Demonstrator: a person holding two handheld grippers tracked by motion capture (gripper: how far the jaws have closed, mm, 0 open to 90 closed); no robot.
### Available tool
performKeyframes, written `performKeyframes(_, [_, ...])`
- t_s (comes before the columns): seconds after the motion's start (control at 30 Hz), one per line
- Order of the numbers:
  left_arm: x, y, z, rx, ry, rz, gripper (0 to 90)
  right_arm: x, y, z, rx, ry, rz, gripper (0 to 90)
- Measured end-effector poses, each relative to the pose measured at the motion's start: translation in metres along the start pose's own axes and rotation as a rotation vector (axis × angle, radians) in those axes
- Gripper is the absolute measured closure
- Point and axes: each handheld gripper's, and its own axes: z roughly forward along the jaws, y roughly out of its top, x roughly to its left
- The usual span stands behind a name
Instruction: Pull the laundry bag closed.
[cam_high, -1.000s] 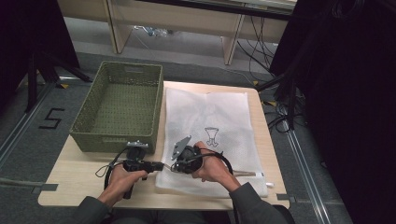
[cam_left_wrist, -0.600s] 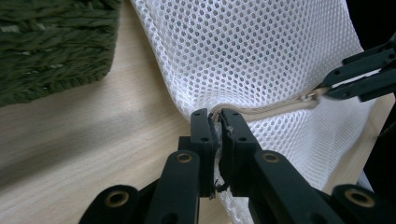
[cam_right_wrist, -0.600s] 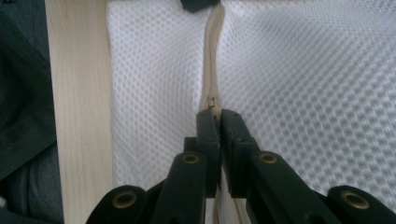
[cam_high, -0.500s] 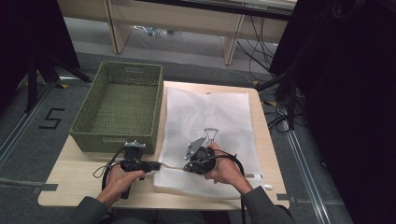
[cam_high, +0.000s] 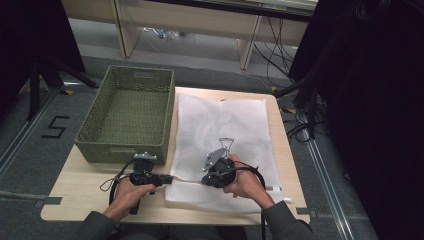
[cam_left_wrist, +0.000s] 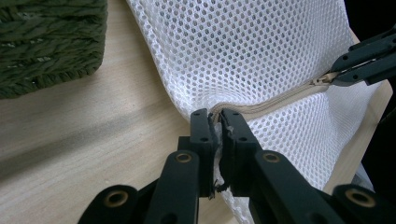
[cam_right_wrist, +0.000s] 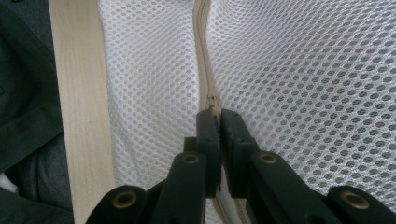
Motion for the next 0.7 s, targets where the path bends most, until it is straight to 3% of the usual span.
performKeyframes(0.27, [-0.002, -0.001, 0.002, 0.009, 0.018, 0.021, 83.4, -0.001, -0.003, -0.001, 0.003, -0.003, -0.002, 87.5])
performKeyframes(0.7, [-0.002, -0.002, 0.001, 0.005, 0.029, 0.03, 83.3, -0.006, -0.022, -0.011, 0.002, -0.013, 0.06, 87.5])
